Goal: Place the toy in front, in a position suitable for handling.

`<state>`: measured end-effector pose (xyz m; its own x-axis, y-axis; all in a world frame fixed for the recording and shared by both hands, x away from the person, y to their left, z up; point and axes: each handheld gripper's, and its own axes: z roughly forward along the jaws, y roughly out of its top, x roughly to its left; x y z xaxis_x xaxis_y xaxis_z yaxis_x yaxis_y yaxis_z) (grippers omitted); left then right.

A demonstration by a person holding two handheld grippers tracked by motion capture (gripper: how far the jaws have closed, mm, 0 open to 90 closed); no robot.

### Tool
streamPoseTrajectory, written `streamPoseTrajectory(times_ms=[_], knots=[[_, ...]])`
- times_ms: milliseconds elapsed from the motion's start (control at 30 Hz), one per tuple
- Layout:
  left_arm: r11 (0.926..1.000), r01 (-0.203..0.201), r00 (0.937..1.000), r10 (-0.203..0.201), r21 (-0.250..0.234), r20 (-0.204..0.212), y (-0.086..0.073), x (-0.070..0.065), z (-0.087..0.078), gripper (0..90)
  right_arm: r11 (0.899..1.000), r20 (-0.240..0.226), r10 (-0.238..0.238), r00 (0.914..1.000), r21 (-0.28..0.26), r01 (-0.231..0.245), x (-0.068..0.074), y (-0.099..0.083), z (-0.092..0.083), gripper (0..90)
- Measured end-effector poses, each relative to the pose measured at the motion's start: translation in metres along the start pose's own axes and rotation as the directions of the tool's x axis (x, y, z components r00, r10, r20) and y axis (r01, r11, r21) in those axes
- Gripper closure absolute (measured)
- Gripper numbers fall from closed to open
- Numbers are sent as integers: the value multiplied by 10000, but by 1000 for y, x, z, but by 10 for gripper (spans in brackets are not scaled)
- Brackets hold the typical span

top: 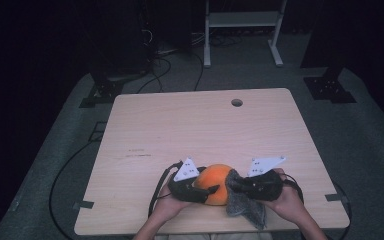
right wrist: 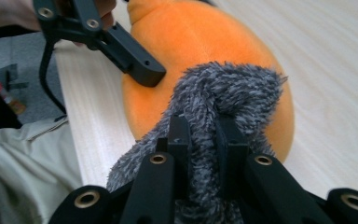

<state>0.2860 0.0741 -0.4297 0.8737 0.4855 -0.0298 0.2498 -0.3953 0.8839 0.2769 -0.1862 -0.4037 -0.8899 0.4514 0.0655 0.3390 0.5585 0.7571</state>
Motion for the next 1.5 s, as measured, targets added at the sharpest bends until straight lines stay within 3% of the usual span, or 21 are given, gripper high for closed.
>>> streamPoseTrajectory(times_ms=[67, 100, 200, 367, 600, 667, 767, 833, 867, 900, 967, 1067, 1167, 1233, 1267, 1333, 1433, 1500], knots=[[9987, -338, 9992, 330, -372, -229, 0, -2, -1, 388, 9997, 107, 18, 9999, -257, -16, -1, 2, -4, 784], [9977, -446, 9987, 432, -519, -283, 1, -3, -1, 410, 9977, 100, 169, 9998, -657, -162, -3, 5, -10, 784], [9938, -870, 9955, 842, -685, -431, 1, -8, 3, 419, 9895, 360, 349, 9987, -1414, -294, -5, 11, -17, 781], [9943, -981, 9949, 970, -411, -281, -3, -3, 0, 409, 9921, -6, 566, 9984, -1117, -564, -14, 4, -7, 780], [9994, -317, 9986, 323, -172, 409, -12, 11, -13, 358, 9915, -35, 1075, 9942, -728, -1075, -22, -10, -7, 779], [10000, -79, 9986, 78, 13, 517, -8, 13, -13, 264, 9951, 81, 795, 9968, -593, -789, -17, -7, -5, 779], [9981, 611, 9948, -616, 87, 814, -1, 17, -13, 104, 9986, 197, 374, 9991, -374, -366, -11, -4, -4, 780], [9961, 831, 9925, -855, 308, 874, -1, 18, -7, 116, 9989, 110, 307, 9995, -367, -303, -10, -3, -4, 781], [9960, 633, 9961, -669, 624, 583, -2, 16, -3, 141, 9987, 49, 343, 9994, -388, -341, -9, -2, -4, 781], [9967, 626, 9962, -655, 510, 571, -3, 16, -2, 174, 9986, 61, 365, 9993, -384, -363, -9, -1, -5, 781], [9996, 212, 9994, -217, 196, 265, -2, 12, -3, 301, 9991, 275, 300, 9992, -304, -292, -9, 1, -5, 781], [9947, -609, 9980, 592, -834, -227, 0, 3, -5, 392, 9973, 461, 374, 9982, -643, -343, -9, 3, -11, 784], [9873, -714, 9967, 652, -1421, -479, 2, 3, -4, 393, 9865, 624, 580, 9964, -1565, -476, -9, 8, -22, 784], [9892, -958, 9946, 907, -1111, -496, 0, 4, 0, 380, 9788, 299, 780, 9965, -1921, -708, -12, 10, -23, 784], [9909, -1180, 9924, 1155, -640, -414, -3, 3, 4, 371, 9790, 260, 757, 9968, -1915, -694, -13, 10, -21, 783], [9892, -1309, 9912, 1291, -659, -304, -8, 4, 3, 359, 9857, 416, 786, 9960, -1525, -714, -15, 7, -13, 783], [9901, -1361, 9907, 1359, -332, -71, -11, 8, -4, 351, 9817, -224, 1292, 9914, -1379, -1310, -25, -5, -4, 783], [9906, -1336, 9909, 1340, -297, 88, -15, 10, -8, 346, 9841, -179, 1443, 9894, -1021, -1454, -29, -10, -5, 783]])
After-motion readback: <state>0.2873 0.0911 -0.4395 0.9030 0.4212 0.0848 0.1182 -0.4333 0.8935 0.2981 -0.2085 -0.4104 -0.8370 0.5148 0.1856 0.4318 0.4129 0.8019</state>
